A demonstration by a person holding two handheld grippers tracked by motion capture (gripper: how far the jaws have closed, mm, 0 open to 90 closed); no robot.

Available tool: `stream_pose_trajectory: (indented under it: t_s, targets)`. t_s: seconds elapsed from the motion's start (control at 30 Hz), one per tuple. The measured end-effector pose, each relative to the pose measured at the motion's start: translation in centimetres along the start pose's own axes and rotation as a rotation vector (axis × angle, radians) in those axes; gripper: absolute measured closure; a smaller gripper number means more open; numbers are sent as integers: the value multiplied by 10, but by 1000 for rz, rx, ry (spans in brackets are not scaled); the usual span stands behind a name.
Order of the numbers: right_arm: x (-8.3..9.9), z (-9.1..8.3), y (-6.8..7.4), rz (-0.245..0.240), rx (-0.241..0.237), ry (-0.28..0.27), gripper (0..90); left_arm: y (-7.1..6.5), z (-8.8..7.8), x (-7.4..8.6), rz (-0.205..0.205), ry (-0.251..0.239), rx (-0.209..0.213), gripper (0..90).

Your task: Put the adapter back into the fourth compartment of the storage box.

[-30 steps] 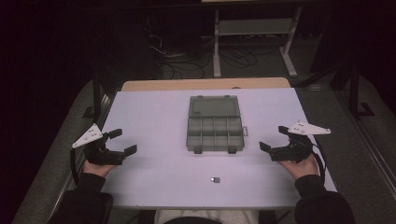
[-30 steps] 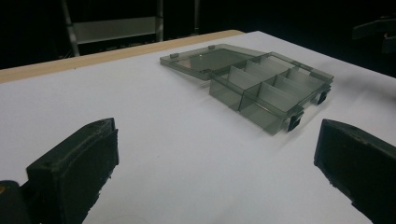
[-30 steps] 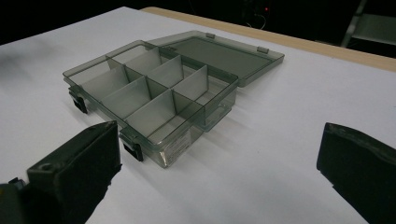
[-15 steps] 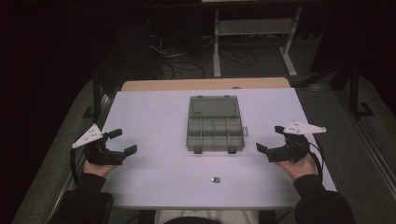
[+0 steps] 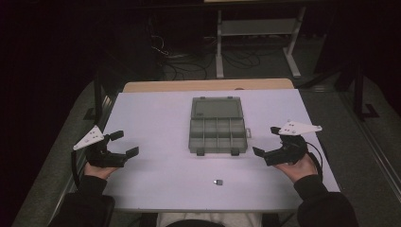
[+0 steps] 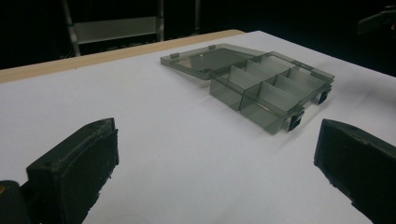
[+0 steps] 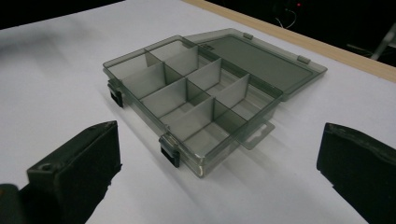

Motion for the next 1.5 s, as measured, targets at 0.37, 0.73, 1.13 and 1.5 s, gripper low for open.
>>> stream_pose_trajectory:
  t_s: [0.37,0.73,1.13,1.5]
  targets:
    - [-10,13,12,-37,-42,35,0,0,0,0,0,-2,2,0]
    - [-13,25,22,-62,-83,69,0,-1,0,0,2,-1,4,0]
    - [-14,39,30,-75,-126,126,0,0,0,0,5,-7,1,0]
    - [-12,51,38,-90,-166,182,0,-1,0,0,7,-4,4,0]
Point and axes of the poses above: each handheld gripper's, and its own axes: z roughly forward along the jaws, x roughly out of its underside, y roughly to its left, the point moved 2 cm from there along z, roughly forward along the jaws, and after that the axes turned 10 degrees about -x, right-handed, at the moved point
